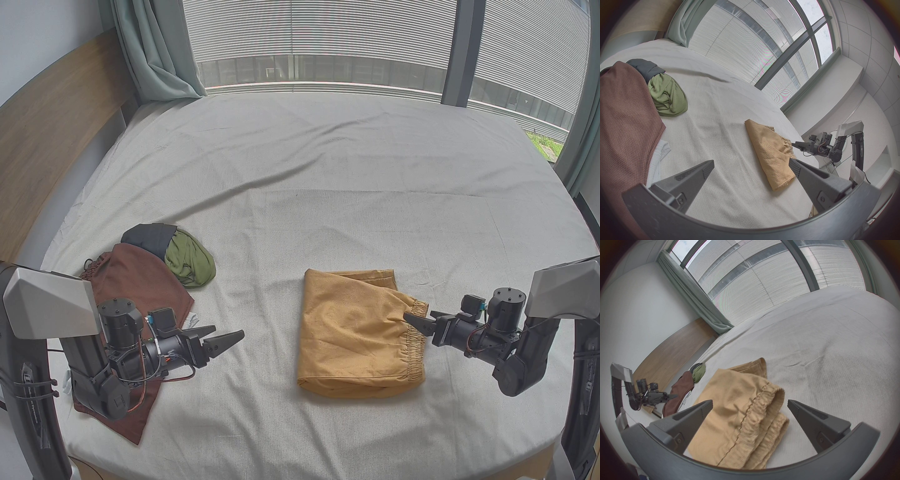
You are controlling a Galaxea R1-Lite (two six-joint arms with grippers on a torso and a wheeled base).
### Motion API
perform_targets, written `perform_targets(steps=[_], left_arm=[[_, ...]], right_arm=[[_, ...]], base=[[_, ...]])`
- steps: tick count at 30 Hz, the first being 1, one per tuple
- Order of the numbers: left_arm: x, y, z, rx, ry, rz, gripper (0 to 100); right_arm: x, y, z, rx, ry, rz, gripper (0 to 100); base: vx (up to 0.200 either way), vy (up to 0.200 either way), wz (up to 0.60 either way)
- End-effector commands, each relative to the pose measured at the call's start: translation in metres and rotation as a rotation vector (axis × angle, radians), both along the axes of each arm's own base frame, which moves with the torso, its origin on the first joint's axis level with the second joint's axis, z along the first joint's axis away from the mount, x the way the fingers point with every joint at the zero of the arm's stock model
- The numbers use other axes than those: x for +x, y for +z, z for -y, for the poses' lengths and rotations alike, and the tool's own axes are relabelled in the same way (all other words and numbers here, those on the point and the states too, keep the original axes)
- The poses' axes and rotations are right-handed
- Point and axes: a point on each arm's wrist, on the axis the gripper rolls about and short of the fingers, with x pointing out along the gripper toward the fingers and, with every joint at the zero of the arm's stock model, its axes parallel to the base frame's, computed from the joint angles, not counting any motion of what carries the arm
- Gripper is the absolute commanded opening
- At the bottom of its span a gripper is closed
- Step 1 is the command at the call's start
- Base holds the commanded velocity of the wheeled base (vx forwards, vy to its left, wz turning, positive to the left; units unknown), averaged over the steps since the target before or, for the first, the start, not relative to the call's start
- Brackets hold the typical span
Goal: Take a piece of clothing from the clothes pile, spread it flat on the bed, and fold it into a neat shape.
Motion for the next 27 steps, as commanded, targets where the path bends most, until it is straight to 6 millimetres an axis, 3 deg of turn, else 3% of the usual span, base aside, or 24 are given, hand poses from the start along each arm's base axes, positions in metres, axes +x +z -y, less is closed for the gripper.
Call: perform_targets(steps=[1, 11, 27], left_arm=[[0.0, 0.0, 0.0, 0.001, 0.0, 0.0, 100], [0.0, -0.003, 0.0, 0.014, -0.005, 0.002, 100], [0.001, -0.003, 0.0, 0.021, -0.006, 0.011, 100]], right_arm=[[-0.018, 0.011, 0.004, -0.01, 0.033, -0.007, 100], [-0.05, -0.008, 0.007, -0.05, 0.125, -0.13, 100], [-0.052, -0.04, 0.007, -0.019, 0.177, -0.253, 100]], base=[[0.0, 0.0, 0.0], [0.0, 0.0, 0.0], [0.0, 0.0, 0.0]])
